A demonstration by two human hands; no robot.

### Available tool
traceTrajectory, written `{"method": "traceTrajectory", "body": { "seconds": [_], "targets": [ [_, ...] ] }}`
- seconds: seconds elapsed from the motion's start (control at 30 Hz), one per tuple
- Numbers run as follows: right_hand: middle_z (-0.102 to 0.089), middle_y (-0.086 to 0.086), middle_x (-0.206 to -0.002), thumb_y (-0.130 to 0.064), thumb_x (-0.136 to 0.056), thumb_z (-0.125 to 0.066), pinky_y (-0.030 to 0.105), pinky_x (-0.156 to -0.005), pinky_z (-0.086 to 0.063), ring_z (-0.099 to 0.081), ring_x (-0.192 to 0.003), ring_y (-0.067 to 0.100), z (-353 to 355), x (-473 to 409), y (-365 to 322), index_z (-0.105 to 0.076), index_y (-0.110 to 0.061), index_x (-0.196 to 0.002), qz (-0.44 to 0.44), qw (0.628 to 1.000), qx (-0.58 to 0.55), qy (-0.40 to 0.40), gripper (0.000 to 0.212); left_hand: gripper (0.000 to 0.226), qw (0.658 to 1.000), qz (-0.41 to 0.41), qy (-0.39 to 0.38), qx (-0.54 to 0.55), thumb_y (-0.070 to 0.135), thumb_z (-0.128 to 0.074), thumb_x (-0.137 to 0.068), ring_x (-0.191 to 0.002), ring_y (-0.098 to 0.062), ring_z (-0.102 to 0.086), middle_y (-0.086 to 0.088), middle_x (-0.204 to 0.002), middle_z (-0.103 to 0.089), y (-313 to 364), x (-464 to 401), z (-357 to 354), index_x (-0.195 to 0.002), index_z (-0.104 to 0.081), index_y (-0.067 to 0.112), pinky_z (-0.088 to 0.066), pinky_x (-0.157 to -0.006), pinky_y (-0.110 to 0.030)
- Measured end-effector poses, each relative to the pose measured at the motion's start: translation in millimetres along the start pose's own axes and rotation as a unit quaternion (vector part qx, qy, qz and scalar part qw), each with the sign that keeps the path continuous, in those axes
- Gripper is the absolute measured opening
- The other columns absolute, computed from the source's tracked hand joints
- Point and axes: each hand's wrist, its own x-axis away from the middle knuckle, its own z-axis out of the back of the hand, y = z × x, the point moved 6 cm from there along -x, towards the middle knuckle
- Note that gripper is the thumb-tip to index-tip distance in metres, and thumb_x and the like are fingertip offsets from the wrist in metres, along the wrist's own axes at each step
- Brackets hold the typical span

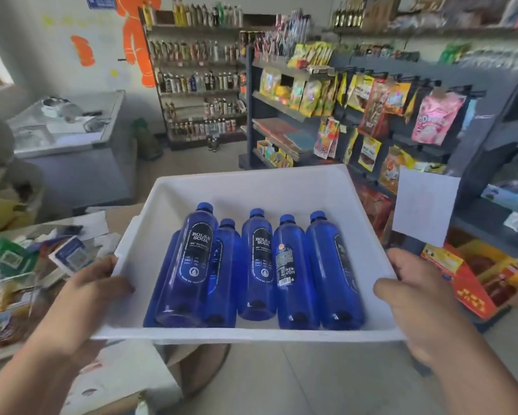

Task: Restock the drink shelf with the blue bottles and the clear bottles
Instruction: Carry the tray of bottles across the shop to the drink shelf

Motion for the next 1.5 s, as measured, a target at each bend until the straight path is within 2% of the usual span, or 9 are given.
{"method": "traceTrajectory", "body": {
  "seconds": [0.33, 0.53, 0.6, 0.73, 0.83, 1.0, 1.13, 1.3, 1.5],
  "targets": [
    [-0.064, -0.005, -0.057, 0.014, -0.082, -0.047, 0.023, -0.049, -0.042, -0.062, -0.056, 0.018, 2.4, -287.4, -15.1, -0.063, -0.014, -0.074, 0.024, 0.998, 0.01, -0.064, 0.033, 0.027, 0.996, -0.027, 0.083, 0.015, -0.012, -0.045, -0.084, -0.052, -0.03, -0.065, -0.013, -0.068, -0.067, 59.8, -191.6, -122.5, -0.089, -0.061, 0.01, -0.048, -0.066, -0.04],
    [-0.051, -0.013, -0.042, 0.017, -0.081, -0.047, 0.023, -0.044, -0.032, -0.043, -0.036, 0.001, -47.5, -449.4, -15.3, -0.053, -0.01, -0.067, 0.032, 0.996, 0.013, -0.081, 0.031, 0.03, 0.992, -0.026, 0.115, 0.034, -0.012, -0.045, -0.082, -0.051, -0.025, -0.068, -0.017, -0.079, -0.066, 78.0, -339.9, -144.4, -0.103, -0.058, 0.005, -0.055, -0.042, -0.031],
    [-0.058, -0.011, -0.048, 0.015, -0.082, -0.047, 0.026, -0.05, -0.033, -0.051, -0.045, 0.005, -68.4, -511.9, -17.2, -0.059, -0.009, -0.073, 0.024, 0.996, 0.022, -0.082, 0.029, 0.026, 0.991, -0.022, 0.13, 0.025, -0.012, -0.046, -0.084, -0.053, -0.024, -0.067, -0.017, -0.085, -0.063, 91.9, -397.7, -150.0, -0.102, -0.057, 0.003, -0.052, -0.039, -0.028],
    [-0.069, 0.013, -0.078, 0.017, -0.082, -0.045, 0.034, -0.061, -0.047, -0.062, -0.071, 0.03, -103.0, -613.3, -30.9, -0.065, -0.006, -0.085, 0.023, 0.995, -0.01, -0.093, 0.03, 0.026, 0.992, -0.036, 0.124, 0.014, -0.017, -0.04, -0.086, -0.04, -0.015, -0.063, -0.005, -0.056, -0.066, 131.1, -491.9, -164.4, -0.083, -0.055, 0.004, -0.049, -0.036, -0.022],
    [-0.072, 0.018, -0.089, 0.017, -0.084, -0.044, 0.044, -0.07, -0.055, -0.067, -0.082, 0.036, -128.8, -679.7, -39.8, -0.066, -0.006, -0.092, 0.015, 0.995, -0.018, -0.097, 0.033, 0.024, 0.991, -0.037, 0.131, 0.001, -0.014, -0.042, -0.087, -0.058, -0.027, -0.067, -0.013, -0.072, -0.067, 153.7, -553.6, -171.8, -0.097, -0.058, 0.001, -0.057, -0.049, -0.033],
    [-0.073, 0.004, -0.076, 0.015, -0.085, -0.045, 0.029, -0.054, -0.051, -0.068, -0.076, 0.03, -171.6, -803.9, -41.6, -0.067, -0.011, -0.088, 0.017, 0.993, -0.036, -0.109, 0.034, 0.023, 0.988, -0.043, 0.149, -0.008, -0.011, -0.044, -0.088, -0.073, -0.036, -0.061, -0.019, -0.087, -0.061, 178.0, -673.1, -185.1, -0.098, -0.058, 0.005, -0.054, -0.066, -0.041],
    [-0.072, -0.005, -0.067, 0.014, -0.083, -0.048, 0.03, -0.06, -0.046, -0.066, -0.072, 0.028, -213.8, -914.6, -37.5, -0.068, -0.017, -0.081, 0.035, 0.992, -0.014, -0.124, 0.037, 0.024, 0.984, -0.048, 0.173, -0.009, -0.013, -0.045, -0.088, -0.069, -0.035, -0.062, -0.021, -0.089, -0.062, 188.6, -774.9, -198.0, -0.104, -0.057, 0.0, -0.056, -0.051, -0.033],
    [-0.065, 0.01, -0.066, 0.016, -0.079, -0.049, 0.034, -0.06, -0.037, -0.054, -0.064, 0.027, -264.0, -1045.2, -55.8, -0.063, -0.012, -0.076, 0.062, 0.985, 0.026, -0.159, 0.031, 0.028, 0.977, -0.04, 0.205, 0.045, -0.015, -0.044, -0.085, -0.071, -0.036, -0.065, -0.025, -0.091, -0.064, 198.5, -884.2, -211.1, -0.1, -0.059, 0.002, -0.055, -0.053, -0.033],
    [-0.065, 0.021, -0.078, -0.001, -0.074, -0.053, 0.045, -0.056, -0.042, -0.056, -0.064, 0.04, -343.3, -1182.9, -87.2, -0.064, -0.016, -0.084, 0.087, 0.971, 0.073, -0.21, 0.021, 0.027, 0.967, -0.037, 0.242, 0.067, -0.019, -0.04, -0.082, -0.044, -0.021, -0.063, -0.012, -0.064, -0.066, 235.7, -1001.7, -206.4, -0.082, -0.056, 0.004, -0.05, -0.039, -0.022]
  ]
}}
